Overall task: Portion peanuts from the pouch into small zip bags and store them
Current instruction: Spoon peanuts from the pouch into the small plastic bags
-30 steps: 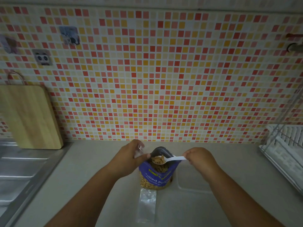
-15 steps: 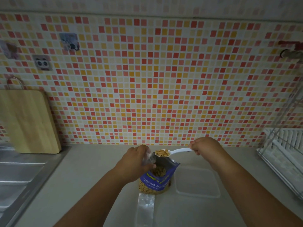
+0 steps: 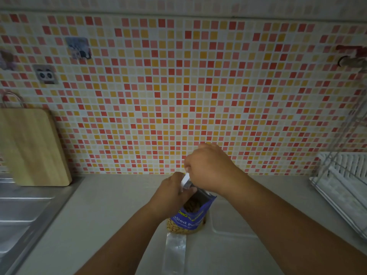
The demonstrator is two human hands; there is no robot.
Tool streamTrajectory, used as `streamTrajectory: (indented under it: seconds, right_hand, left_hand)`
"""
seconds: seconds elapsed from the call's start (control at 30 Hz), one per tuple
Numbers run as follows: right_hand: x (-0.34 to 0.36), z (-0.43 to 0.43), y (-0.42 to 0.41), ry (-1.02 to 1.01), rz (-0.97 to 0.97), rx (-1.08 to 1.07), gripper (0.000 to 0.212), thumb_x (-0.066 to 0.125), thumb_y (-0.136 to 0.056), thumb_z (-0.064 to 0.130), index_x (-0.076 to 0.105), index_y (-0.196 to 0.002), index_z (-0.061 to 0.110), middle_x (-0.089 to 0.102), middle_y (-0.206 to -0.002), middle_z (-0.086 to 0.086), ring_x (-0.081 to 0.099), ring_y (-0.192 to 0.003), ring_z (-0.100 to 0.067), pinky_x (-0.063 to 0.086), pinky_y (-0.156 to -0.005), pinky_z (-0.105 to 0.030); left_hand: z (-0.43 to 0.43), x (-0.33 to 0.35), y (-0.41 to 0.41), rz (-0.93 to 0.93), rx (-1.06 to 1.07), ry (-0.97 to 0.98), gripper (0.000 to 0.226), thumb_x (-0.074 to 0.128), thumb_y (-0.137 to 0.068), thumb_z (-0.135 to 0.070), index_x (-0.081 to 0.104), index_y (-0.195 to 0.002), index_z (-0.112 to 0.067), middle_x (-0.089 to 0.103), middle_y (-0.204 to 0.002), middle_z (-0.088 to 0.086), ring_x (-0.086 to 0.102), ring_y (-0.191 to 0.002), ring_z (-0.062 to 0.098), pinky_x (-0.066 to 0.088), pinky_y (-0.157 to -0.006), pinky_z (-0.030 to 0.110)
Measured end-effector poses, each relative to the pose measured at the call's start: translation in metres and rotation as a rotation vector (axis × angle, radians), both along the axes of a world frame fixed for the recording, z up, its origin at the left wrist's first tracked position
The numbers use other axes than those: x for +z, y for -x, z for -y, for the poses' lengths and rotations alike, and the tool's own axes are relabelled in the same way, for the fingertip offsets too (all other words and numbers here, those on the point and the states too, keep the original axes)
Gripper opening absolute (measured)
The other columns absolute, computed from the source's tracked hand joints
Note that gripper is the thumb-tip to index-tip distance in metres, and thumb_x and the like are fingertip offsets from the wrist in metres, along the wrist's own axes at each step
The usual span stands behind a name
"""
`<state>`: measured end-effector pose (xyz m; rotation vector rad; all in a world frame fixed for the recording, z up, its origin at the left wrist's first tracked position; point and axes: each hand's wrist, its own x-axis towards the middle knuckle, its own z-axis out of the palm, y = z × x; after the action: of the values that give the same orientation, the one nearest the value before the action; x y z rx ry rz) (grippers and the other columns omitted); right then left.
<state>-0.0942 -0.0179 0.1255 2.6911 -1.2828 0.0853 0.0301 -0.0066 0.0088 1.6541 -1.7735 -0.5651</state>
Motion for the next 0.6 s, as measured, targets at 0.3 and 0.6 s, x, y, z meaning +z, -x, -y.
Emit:
streamTrajectory:
  seconds: [0.3,0.6]
  right_hand:
    - [0.004,0.009,0.039,0.27,0.195,-0.169,0.023,0.048,-0.089,0.023,0.07,-0.096,0.023,0.065,-0.085,0.004,0.04,-0.084,-0.015,0.034,-0.087,-0.032]
    - [-0.086,-0.006,0.027,-0.321,0.623,-0.191,0.034,0.049,-0.093,0.04,0.057,-0.126,0.033,0.055,-0.122,0.009,0.039,-0.118,-0.015,0.028,-0.098,-0.027]
  left_hand:
    - [-0.013,0.008,-0.017,-0.463,0.081,-0.078,0.027,0.054,-0.091,-0.036,0.046,-0.114,-0.024,0.056,-0.1,-0.003,0.061,-0.076,0.002,0.049,-0.056,0.01]
    - [-0.031,0.016,-0.01,-1.27,-0.232,-0.223,0.065,0.056,-0.065,-0.029,0.052,-0.129,-0.021,0.059,-0.109,0.012,0.059,-0.084,0.025,0.049,-0.074,0.034]
